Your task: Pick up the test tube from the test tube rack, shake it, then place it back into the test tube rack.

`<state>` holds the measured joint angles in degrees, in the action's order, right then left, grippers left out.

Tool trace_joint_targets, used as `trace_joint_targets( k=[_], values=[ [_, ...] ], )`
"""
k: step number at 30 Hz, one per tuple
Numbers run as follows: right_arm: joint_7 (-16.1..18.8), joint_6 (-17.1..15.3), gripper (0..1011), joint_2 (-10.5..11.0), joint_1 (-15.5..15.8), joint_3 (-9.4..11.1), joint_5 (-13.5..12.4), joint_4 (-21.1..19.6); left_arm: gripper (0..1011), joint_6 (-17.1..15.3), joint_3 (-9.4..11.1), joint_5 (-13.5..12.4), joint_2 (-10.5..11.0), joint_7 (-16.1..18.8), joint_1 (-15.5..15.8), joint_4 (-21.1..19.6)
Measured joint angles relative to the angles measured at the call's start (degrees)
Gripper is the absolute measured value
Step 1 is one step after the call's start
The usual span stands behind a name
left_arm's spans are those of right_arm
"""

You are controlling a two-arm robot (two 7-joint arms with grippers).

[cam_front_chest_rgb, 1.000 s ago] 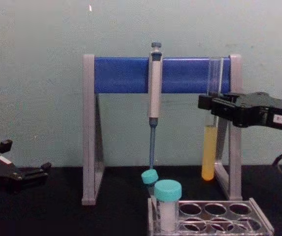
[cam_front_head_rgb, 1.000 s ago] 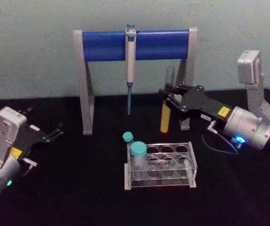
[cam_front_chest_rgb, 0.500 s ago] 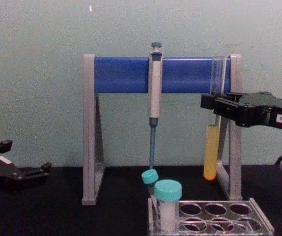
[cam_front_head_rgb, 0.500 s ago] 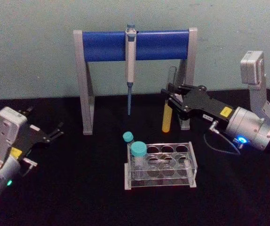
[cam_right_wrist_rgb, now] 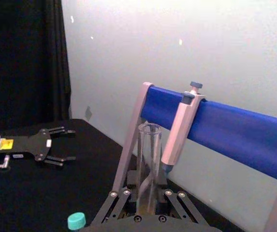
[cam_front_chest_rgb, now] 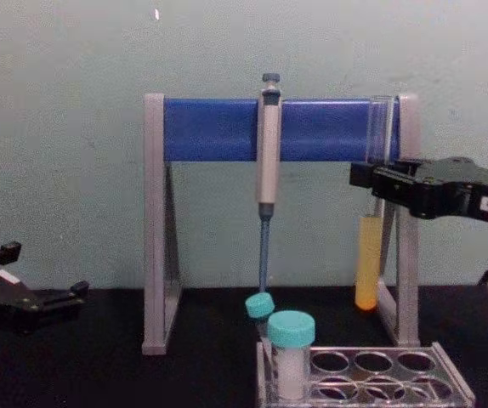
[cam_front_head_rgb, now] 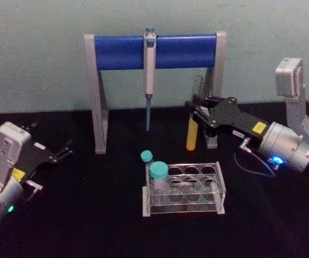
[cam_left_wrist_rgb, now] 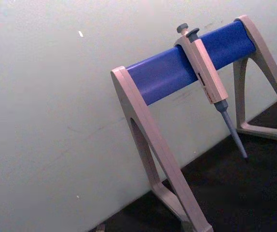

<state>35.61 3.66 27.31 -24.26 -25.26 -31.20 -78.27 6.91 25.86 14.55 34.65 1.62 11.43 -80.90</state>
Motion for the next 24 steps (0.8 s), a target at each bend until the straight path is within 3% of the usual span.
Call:
trace_joint_targets(
  k=[14,19,24],
  values=[
    [-3.49,-2.26,232,3.97,7.05,2.78,-0.28,-8.40,1010,0.00,0.00,0.00,0.00,0.00,0.00,0.00],
    [-2.66,-2.80,230,4.18,8.39,2.29,-1.00,-10.28,1009,0.00,0.00,0.00,0.00,0.00,0.00,0.00],
    [-0.77,-2.62,230,2.93,7.04,0.75,-1.42,-9.12,1010,0.00,0.00,0.00,0.00,0.00,0.00,0.00]
  ],
)
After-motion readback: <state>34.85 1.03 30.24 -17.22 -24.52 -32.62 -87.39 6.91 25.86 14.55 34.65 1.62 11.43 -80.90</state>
